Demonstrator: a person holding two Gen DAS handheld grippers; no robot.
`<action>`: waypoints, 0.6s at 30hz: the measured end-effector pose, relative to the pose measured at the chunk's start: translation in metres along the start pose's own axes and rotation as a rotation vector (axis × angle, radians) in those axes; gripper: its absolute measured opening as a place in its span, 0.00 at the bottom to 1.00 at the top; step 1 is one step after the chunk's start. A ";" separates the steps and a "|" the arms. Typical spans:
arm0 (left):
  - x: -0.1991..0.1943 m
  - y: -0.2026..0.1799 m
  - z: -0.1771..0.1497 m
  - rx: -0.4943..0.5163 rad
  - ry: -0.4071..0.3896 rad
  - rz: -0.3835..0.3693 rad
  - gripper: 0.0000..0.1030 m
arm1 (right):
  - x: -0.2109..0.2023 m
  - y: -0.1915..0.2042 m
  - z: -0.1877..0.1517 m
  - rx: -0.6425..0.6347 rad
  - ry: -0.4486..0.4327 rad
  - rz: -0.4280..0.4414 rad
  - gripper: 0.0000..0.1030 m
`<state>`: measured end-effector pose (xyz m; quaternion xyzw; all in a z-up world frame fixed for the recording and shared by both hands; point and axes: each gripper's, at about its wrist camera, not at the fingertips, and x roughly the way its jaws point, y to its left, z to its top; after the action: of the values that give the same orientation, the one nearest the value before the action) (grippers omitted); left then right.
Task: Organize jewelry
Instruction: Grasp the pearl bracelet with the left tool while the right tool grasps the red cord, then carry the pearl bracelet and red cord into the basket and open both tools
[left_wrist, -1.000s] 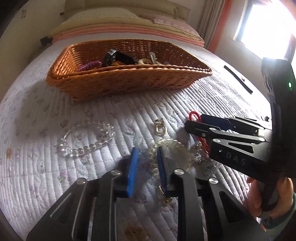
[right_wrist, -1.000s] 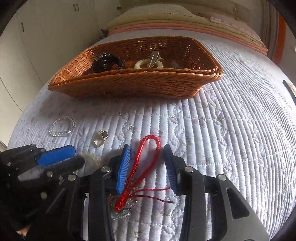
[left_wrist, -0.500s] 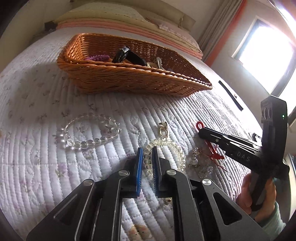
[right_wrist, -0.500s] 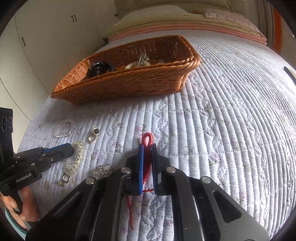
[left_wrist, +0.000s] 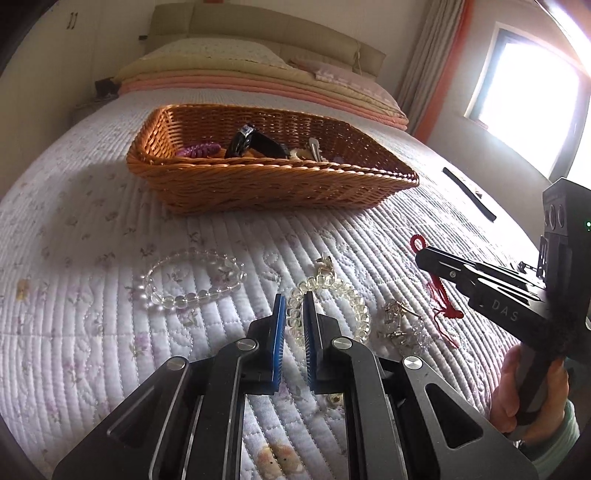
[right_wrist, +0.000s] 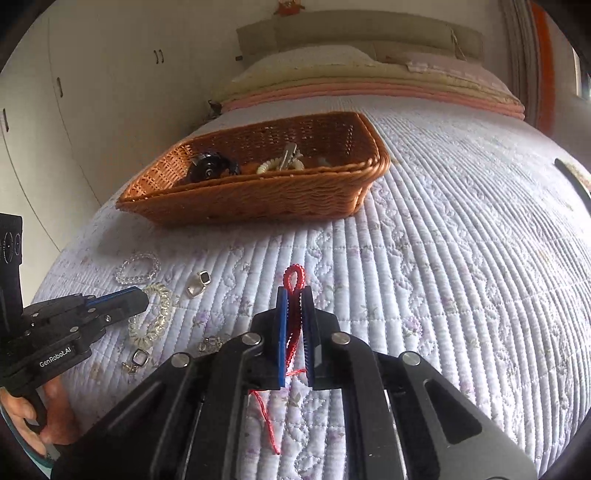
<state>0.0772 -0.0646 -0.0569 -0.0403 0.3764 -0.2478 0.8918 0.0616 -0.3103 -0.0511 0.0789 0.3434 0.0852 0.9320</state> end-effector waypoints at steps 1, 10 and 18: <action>-0.002 0.000 0.001 -0.002 -0.012 -0.002 0.08 | -0.002 0.001 0.001 -0.003 -0.008 0.002 0.06; -0.046 0.003 0.032 -0.025 -0.153 -0.036 0.08 | -0.036 0.005 0.035 -0.013 -0.100 0.056 0.06; -0.069 0.009 0.099 -0.008 -0.278 0.001 0.08 | -0.046 0.023 0.107 -0.086 -0.202 0.061 0.06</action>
<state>0.1082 -0.0355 0.0567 -0.0776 0.2501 -0.2381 0.9353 0.0951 -0.3074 0.0631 0.0575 0.2410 0.1200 0.9614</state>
